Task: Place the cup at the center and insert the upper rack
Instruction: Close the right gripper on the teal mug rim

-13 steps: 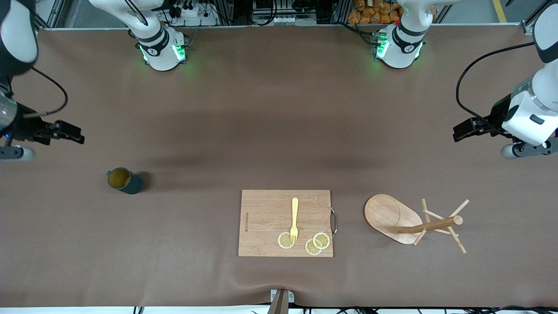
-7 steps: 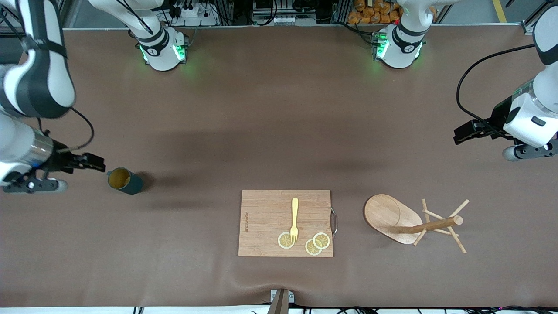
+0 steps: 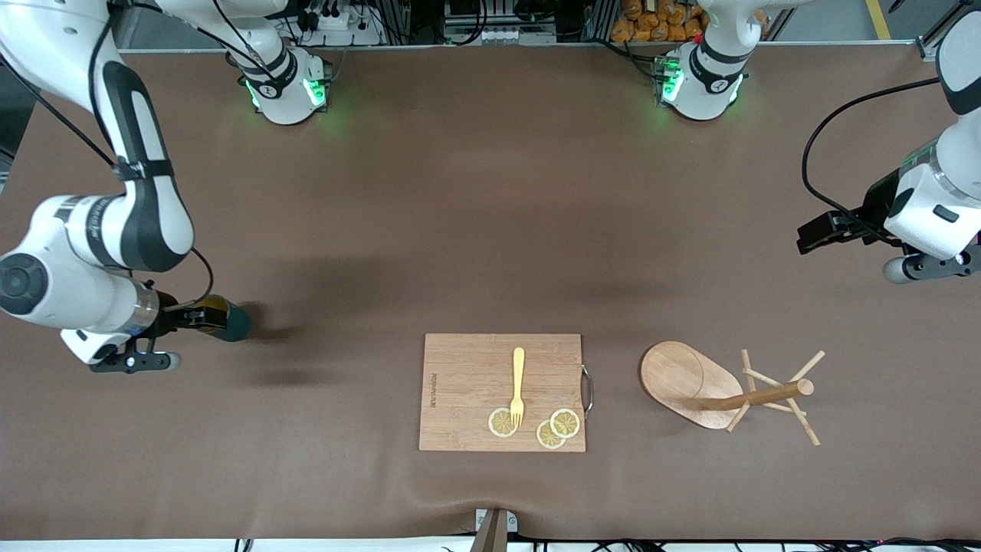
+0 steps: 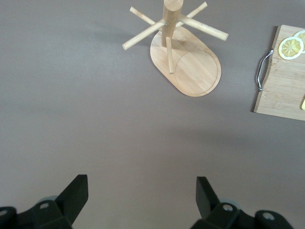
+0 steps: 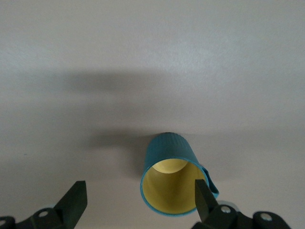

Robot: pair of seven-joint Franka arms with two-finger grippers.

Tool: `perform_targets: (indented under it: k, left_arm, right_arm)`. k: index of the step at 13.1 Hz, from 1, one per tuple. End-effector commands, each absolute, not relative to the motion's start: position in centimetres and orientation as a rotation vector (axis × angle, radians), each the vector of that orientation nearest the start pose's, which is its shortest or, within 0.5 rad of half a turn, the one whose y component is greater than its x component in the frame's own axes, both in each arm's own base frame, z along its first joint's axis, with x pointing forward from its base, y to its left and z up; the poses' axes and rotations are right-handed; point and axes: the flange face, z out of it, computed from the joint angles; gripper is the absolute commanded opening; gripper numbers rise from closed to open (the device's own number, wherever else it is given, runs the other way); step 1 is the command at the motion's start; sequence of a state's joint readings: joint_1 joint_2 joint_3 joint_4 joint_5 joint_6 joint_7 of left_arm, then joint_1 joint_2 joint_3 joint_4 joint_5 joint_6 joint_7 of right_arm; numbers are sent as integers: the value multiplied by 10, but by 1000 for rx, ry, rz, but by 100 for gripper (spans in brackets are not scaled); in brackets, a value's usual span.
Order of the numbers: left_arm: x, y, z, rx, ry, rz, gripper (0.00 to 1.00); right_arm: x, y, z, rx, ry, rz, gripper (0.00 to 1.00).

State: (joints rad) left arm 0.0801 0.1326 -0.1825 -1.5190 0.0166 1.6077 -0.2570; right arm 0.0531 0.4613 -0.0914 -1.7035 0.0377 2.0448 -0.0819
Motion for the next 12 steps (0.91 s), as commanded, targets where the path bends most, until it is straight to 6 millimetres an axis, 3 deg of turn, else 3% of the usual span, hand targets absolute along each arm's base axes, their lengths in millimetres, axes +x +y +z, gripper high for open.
perform_targets:
  k: [1, 4, 12]
  left_arm:
    - [593, -52, 577, -3112, -237, 58, 100]
    - [593, -50, 576, -3111, -240, 63, 100]
    - [595, -49, 572, -3111, -242, 73, 100]
  right_arm:
    - [652, -16, 295, -3118, -4, 210, 100]
    - [649, -14, 272, -3080, 32, 263, 100]
    - [638, -18, 240, -3070, 46, 367, 100]
